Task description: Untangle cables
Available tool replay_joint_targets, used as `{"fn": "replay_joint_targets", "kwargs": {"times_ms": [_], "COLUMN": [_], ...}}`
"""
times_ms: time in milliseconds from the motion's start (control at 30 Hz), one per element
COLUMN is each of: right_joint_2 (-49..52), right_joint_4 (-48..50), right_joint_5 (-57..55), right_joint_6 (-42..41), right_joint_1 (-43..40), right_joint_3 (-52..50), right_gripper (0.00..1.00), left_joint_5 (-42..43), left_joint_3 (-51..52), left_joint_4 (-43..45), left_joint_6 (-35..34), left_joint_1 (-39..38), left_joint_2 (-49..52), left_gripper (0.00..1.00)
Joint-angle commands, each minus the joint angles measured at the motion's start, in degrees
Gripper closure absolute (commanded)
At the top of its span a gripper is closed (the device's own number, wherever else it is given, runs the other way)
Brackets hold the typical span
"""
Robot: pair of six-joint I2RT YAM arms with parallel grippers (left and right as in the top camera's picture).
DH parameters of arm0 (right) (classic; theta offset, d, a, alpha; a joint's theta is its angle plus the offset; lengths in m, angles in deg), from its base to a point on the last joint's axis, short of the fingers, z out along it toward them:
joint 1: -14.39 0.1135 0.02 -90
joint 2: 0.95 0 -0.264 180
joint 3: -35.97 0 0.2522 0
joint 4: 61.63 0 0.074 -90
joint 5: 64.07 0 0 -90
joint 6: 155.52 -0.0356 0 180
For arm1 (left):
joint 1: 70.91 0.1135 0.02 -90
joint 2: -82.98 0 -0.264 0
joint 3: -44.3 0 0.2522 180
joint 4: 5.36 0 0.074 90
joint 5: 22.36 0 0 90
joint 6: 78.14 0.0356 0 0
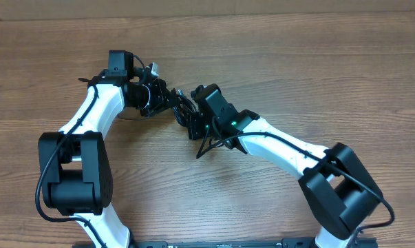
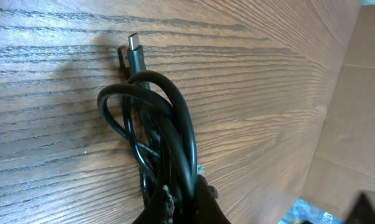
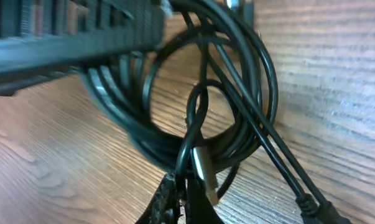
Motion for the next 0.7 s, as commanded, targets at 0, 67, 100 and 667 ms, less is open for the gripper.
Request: {"fn": "replay_joint_targets", "kwargs": {"times_ms": [0,67,100,667], "right_joint_2": [2.19,3.17,3.63,0.39], "right_joint_4": [0.11,0.02,0.02,-5.97], "right_joint_5": [-2.32,-2.32,-2.32,1.16], "right_joint_6": [-2.27,-3.15,-3.21,-3.13], "right_joint_1": [0.13,0.13,0.13,-0.02], "right_joint_3": [-0.46,-0.46,-0.46,1.14], "right_gripper": [0.96,0.96,0.96,0.75], "left_joint_5": [-0.61,-0.63,-0.63,-2.10], "left_joint_3": [-1.18,-1.18,-1.18,-1.18], "left_joint_4": [-0.07,-0.07,-0.07,-0.07], "left_joint_6": [-0.59,-0.57,-0.57,-0.61], "left_joint_1": [0.68,0.68,0.68,0.68], "left_joint_2": [-1.73,-1.73,-1.73,-1.73], "left_gripper": [0.96,0.96,0.96,0.96]}}
